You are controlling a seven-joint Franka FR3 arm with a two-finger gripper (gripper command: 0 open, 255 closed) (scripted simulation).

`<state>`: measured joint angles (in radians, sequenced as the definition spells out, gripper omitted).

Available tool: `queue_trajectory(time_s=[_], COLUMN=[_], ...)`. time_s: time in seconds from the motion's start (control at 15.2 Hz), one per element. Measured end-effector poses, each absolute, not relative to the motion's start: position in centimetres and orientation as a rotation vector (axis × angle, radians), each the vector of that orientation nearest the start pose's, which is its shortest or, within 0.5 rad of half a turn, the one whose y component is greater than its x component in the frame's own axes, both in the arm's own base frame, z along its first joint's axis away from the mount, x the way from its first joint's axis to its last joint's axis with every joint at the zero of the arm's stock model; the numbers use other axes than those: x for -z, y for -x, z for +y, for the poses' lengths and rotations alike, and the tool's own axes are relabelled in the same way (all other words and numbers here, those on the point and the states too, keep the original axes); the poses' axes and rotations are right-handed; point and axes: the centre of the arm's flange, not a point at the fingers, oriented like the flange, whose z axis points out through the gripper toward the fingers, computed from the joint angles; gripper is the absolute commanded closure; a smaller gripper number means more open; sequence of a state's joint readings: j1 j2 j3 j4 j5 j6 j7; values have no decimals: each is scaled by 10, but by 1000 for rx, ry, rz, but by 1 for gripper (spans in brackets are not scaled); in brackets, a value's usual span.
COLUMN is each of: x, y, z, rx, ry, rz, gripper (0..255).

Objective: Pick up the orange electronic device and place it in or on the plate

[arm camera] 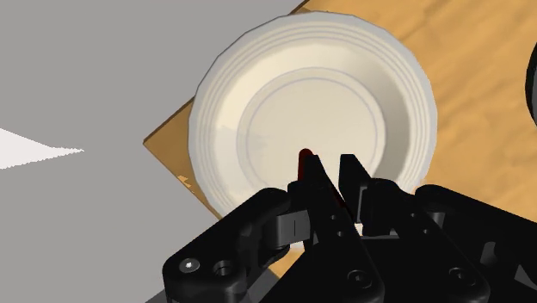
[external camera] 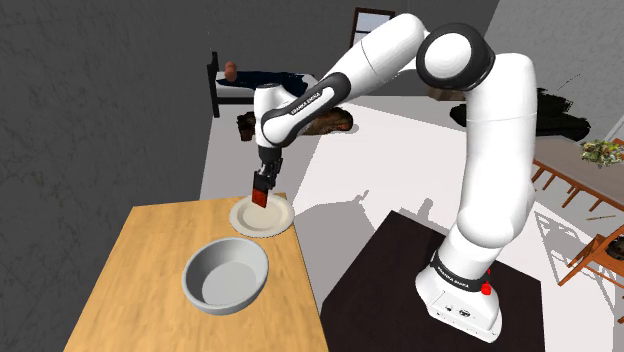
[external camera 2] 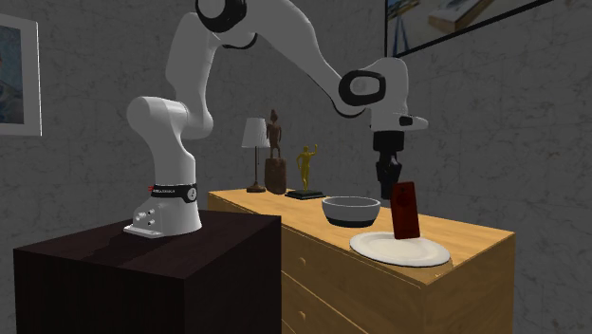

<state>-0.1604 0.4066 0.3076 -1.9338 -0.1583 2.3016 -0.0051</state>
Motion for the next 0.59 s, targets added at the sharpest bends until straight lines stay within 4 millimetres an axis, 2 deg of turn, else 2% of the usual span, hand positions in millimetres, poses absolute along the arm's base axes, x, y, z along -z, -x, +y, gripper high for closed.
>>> queue_trajectory(time_s=[0.2, 0.59], x=[-270, -267], y=[-614, -614], z=[79, 79], rx=[-24, -23], ry=[3117, 3117], rz=[-370, -370], gripper=[255, 255])
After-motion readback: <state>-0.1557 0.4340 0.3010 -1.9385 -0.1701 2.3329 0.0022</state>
